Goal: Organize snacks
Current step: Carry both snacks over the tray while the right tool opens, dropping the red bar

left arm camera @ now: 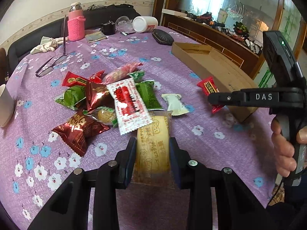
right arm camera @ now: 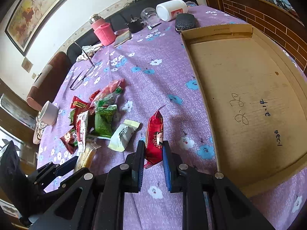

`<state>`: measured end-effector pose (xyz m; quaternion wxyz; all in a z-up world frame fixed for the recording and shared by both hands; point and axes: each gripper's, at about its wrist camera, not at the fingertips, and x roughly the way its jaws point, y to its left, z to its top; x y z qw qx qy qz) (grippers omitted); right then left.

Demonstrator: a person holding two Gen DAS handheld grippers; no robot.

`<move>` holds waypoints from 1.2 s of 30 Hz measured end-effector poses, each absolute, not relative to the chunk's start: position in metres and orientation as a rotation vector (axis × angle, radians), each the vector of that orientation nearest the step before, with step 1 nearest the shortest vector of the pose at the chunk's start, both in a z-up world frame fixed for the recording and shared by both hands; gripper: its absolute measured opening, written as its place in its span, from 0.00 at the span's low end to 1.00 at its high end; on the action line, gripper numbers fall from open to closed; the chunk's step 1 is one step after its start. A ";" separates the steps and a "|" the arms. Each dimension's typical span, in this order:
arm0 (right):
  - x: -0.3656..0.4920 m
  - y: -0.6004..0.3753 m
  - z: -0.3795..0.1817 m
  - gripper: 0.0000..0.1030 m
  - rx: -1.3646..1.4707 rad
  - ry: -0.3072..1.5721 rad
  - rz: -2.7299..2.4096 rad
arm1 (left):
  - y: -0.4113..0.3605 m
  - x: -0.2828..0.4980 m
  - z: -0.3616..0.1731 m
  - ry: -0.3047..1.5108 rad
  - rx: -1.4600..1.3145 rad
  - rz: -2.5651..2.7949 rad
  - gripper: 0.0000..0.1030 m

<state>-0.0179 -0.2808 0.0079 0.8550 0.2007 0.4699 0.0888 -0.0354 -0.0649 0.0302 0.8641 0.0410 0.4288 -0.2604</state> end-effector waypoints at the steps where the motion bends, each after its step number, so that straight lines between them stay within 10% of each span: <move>1: -0.020 -0.282 0.009 0.18 0.427 0.982 0.191 | -0.065 -0.036 0.032 0.898 0.081 -0.550 0.32; 36: 0.019 -0.414 0.055 0.18 0.593 0.805 0.067 | -0.233 0.024 0.099 0.783 0.096 -0.723 0.32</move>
